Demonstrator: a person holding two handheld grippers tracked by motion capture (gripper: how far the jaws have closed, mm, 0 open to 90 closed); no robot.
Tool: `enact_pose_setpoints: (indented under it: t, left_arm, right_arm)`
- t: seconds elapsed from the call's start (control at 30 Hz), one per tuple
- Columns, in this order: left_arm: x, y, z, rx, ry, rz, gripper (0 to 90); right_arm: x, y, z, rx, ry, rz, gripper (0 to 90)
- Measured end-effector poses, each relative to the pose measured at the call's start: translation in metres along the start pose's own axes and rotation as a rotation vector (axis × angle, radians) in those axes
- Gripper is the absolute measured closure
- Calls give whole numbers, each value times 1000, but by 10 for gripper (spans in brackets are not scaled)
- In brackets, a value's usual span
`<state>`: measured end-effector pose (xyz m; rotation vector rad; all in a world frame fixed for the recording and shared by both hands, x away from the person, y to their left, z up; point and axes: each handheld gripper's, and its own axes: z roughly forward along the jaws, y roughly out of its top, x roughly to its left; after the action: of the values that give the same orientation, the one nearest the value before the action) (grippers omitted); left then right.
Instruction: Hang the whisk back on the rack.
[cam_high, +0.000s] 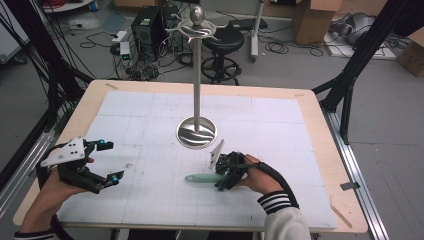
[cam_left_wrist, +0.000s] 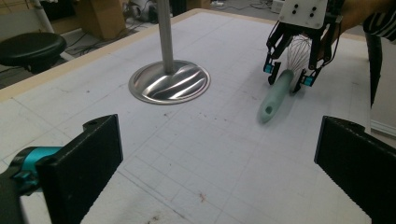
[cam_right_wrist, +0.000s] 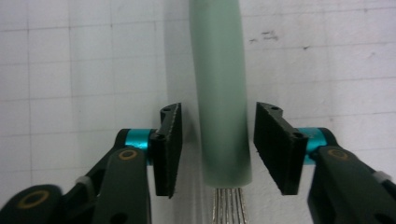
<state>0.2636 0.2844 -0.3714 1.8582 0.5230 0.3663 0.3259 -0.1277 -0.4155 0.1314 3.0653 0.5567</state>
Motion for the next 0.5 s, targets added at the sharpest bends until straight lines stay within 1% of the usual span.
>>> enact_pose_setpoints:
  t: [0.1, 0.17, 0.2, 0.33, 0.37, 0.5]
  left_arm:
    - [0, 0, 0, 1, 1, -1, 17]
    - [0, 0, 1, 4, 1, 0, 17]
    - [0, 0, 1, 2, -2, 2, 17]
    - [-1, 0, 1, 7, -3, 3, 17]
    - [-1, 0, 1, 7, -1, 2, 17]
    - [-1, 0, 1, 9, -3, 3, 17]
  right_arm:
    - [0, 1, 0, 4, 9, -5, 599]
    - [1, 1, -1, 9, 7, -8, 678]
    - [1, 2, -1, 6, 6, -21, 682]
    - [3, 3, -2, 20, -2, -33, 690]
    - [4, 3, -2, 26, -12, -48, 691]
    - [8, 4, -3, 27, -1, -75, 692]
